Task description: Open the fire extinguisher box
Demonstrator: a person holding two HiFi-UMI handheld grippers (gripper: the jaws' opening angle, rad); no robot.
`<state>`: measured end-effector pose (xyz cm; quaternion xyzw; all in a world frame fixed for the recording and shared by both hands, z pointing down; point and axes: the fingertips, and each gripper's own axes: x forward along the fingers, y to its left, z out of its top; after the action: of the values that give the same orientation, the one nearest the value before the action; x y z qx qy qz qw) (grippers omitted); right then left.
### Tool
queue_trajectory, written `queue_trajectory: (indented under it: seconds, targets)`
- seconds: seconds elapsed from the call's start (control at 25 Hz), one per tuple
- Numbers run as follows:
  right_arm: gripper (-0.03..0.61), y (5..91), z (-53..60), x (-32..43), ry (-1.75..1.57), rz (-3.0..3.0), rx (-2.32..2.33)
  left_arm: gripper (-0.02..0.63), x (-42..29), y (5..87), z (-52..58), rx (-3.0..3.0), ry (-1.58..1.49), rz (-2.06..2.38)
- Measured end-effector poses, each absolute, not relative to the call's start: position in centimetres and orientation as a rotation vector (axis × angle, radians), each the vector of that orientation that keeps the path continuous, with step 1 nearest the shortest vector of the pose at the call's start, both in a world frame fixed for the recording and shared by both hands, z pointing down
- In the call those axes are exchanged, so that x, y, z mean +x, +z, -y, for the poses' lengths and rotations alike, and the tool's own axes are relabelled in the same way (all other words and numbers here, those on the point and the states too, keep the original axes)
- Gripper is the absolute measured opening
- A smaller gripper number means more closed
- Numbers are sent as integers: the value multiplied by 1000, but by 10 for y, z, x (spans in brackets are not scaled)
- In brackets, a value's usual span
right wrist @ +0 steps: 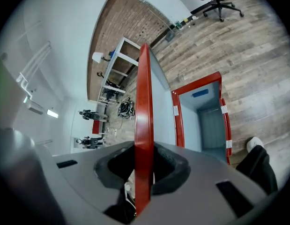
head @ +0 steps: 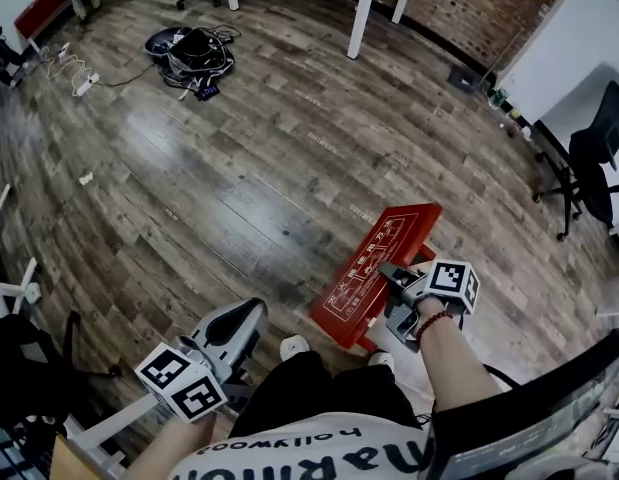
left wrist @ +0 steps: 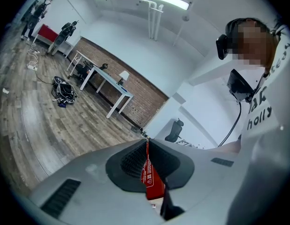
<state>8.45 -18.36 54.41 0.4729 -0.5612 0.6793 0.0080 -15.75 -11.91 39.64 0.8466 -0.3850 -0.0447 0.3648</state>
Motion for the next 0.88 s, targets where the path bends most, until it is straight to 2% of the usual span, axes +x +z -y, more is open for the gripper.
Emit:
queue_trajectory:
  seconds: [0.6, 0.88]
  targets:
    - [77, 545, 203, 56, 1988, 1552, 1558, 20, -216, 377, 131, 2147, -235, 1119]
    - [84, 544, 216, 41, 1934, 1528, 1580, 20, -207, 395, 134, 2126, -150, 1132]
